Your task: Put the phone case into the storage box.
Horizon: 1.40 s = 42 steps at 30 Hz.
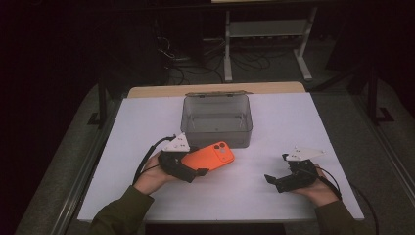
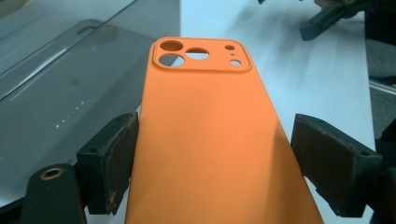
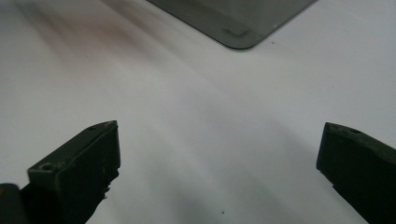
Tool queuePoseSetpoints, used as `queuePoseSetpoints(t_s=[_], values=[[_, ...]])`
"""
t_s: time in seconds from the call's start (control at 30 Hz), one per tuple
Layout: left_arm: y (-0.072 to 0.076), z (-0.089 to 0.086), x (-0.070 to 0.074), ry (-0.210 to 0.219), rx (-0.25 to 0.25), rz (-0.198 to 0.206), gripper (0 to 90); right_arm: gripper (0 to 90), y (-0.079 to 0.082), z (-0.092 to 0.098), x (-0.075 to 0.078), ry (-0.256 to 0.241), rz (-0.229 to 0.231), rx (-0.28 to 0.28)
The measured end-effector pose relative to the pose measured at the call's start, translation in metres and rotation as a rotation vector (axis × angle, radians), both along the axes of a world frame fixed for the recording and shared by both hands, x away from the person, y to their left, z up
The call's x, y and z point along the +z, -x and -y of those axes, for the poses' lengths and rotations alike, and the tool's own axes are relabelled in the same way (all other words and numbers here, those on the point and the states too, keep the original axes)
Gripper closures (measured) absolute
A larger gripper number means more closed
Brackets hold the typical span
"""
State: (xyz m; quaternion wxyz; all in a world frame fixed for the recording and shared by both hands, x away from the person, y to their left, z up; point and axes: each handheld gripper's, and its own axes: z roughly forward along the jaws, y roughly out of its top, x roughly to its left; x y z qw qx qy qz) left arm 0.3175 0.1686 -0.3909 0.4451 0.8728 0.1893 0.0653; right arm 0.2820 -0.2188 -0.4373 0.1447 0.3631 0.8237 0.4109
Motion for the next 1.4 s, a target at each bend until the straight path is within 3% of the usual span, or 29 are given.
queuePoseSetpoints(t_s=[0.47,0.87,1.4], values=[[-0.001,-0.008,-0.002,0.012,0.000,-0.015,16.9,0.0,-0.004,-0.006,0.002,0.019,0.006,0.016],[-0.002,-0.008,-0.002,0.016,0.001,-0.018,16.9,0.0,-0.015,-0.034,0.007,0.031,0.000,0.089],[-0.003,-0.007,-0.003,0.014,-0.003,-0.019,16.9,0.0,-0.030,-0.067,0.012,0.023,0.037,0.128]])
